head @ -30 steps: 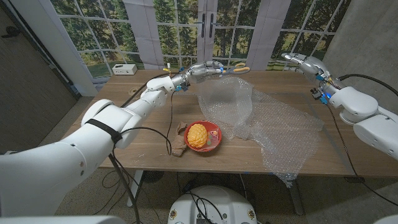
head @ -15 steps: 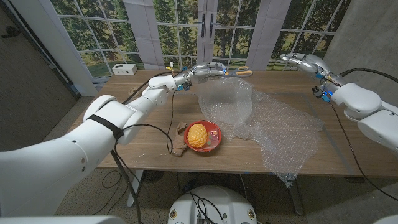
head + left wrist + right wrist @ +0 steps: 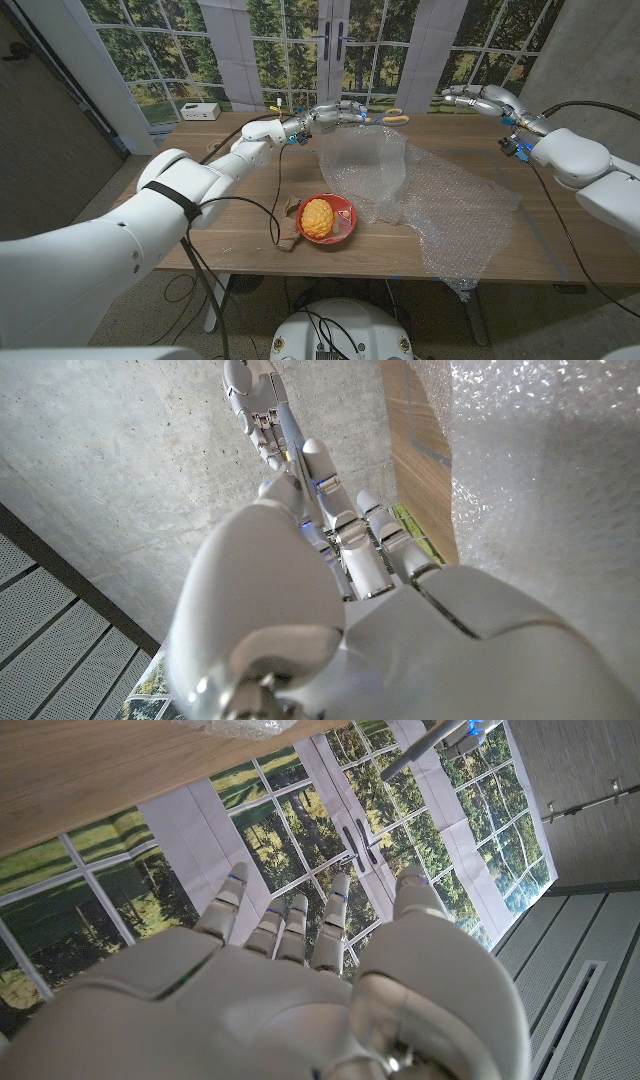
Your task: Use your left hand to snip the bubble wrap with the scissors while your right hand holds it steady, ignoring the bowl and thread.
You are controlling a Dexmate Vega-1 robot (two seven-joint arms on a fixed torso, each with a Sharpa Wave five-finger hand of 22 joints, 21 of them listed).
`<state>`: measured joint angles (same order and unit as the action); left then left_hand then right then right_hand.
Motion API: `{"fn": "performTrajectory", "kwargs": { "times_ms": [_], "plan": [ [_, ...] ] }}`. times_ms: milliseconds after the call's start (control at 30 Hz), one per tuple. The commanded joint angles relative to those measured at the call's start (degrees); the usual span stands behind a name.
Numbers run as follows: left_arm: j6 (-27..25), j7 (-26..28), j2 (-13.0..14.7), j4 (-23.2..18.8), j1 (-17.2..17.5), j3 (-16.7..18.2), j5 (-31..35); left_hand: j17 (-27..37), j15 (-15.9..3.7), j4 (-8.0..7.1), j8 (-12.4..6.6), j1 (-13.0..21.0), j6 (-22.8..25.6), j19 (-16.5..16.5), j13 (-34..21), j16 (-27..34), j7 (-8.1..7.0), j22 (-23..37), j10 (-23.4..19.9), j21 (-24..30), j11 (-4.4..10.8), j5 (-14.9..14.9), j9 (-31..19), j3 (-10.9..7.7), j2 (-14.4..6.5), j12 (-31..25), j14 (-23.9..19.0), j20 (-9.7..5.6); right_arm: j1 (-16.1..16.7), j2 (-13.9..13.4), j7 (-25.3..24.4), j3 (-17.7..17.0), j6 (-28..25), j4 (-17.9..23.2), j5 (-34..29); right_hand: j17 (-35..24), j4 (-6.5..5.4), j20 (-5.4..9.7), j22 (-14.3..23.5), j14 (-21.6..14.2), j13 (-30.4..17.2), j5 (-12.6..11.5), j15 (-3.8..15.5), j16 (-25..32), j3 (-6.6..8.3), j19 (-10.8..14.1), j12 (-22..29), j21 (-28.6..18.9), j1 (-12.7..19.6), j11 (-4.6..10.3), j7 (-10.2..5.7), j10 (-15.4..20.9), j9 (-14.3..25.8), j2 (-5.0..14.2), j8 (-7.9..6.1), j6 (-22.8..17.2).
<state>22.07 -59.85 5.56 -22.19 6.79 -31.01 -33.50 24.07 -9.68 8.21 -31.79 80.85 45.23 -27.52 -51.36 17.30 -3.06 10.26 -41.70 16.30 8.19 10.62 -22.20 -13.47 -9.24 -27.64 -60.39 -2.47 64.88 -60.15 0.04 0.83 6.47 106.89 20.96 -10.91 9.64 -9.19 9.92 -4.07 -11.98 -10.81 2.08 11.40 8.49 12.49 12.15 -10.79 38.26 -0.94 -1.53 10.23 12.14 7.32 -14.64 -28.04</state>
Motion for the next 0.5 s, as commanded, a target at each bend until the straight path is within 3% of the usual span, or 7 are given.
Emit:
{"fn": "performTrajectory", "kwargs": {
  "times_ms": [33, 333, 433, 467, 500],
  "plan": [
    [1.15, 3.62, -0.46, 0.53, -0.58, -1.59, 2.85, 0.29, -4.23, -0.08, -0.07, 0.66, 0.02, -0.4, -0.35, -0.08, 0.35, 0.2, 0.04, -0.24, 0.24, 0.25, -0.33, 0.29, 0.15, 0.3, -0.22, -3.73, -1.43, -0.94, 0.57, 0.95, -0.26, 0.79, -3.2, -0.09, 0.0, 1.01, 0.09, 0.95, -0.13, -0.17, 0.81, -0.38, 0.49, 0.23, 0.0, -0.07, 0.99, -0.6, 0.29, 0.21, 0.43, -0.28, -0.38, -0.69],
    [1.35, 3.89, -1.02, 0.93, -1.11, -2.17, 3.63, 0.43, -4.23, -0.11, -0.04, 0.69, 0.08, -0.39, -0.36, -0.28, 0.34, 0.21, 0.0, -0.36, 0.29, 0.28, -0.24, 0.31, 0.1, 0.48, -0.15, -3.77, -2.58, -2.12, 1.38, 1.98, -2.24, 1.7, -4.78, -0.03, -0.05, 0.81, 0.05, 1.45, -0.07, -0.09, 0.42, -0.47, 0.56, -0.12, -0.22, 0.02, 1.39, -0.84, 0.82, -0.32, 0.63, -0.64, -0.52, -1.25],
    [1.46, 3.92, -1.11, 1.02, -1.39, -2.49, 4.05, 0.48, -4.23, -0.14, -0.02, 0.66, -0.1, -0.36, -0.47, -0.35, 0.27, 0.21, 0.1, -0.41, 0.19, 0.3, -0.31, 0.34, 0.11, 0.52, -0.1, -3.82, -3.13, -2.44, 1.65, 2.43, -3.02, 2.11, -5.11, -0.01, -0.11, 0.73, 0.03, 1.77, -0.02, -0.01, 0.18, -0.51, 0.59, -0.17, -0.33, 0.0, 1.62, -1.4, 1.66, -0.62, 0.76, -0.89, -0.65, -1.75],
    [1.81, 4.12, -1.09, 0.99, -1.43, -2.65, 4.3, 0.46, -4.22, -0.15, 0.03, 0.61, -0.17, -0.37, -0.58, -0.51, 0.24, 0.21, 0.3, -0.43, 0.1, 0.31, -0.28, 0.42, 0.24, 0.58, 0.16, -3.84, -3.29, -2.59, 1.7, 2.58, -3.3, 2.3, -5.3, 0.01, -0.22, 0.76, 0.01, 1.8, 0.1, 0.08, -0.25, -0.4, 0.62, -0.14, -0.25, -0.06, 1.9, -1.53, 3.41, -0.37, 0.79, -1.21, -1.06, -3.29],
    [2.0, 4.25, -1.09, 1.0, -1.5, -2.79, 4.49, 0.48, -4.23, -0.17, 0.07, 0.58, -0.29, -0.37, -0.65, -0.58, 0.07, 0.21, 0.31, -0.45, 0.05, 0.34, -0.3, 0.45, 0.27, 0.57, 0.29, -3.85, -3.46, -2.81, 1.76, 2.74, -3.57, 2.49, -5.58, 0.02, -0.24, 0.69, 0.0, 1.79, 0.12, 0.1, -0.37, -0.37, 0.63, -0.11, -0.18, -0.08, 1.96, -1.79, 3.53, -0.18, 0.77, -1.26, -1.07, -3.48]
  ]
}}
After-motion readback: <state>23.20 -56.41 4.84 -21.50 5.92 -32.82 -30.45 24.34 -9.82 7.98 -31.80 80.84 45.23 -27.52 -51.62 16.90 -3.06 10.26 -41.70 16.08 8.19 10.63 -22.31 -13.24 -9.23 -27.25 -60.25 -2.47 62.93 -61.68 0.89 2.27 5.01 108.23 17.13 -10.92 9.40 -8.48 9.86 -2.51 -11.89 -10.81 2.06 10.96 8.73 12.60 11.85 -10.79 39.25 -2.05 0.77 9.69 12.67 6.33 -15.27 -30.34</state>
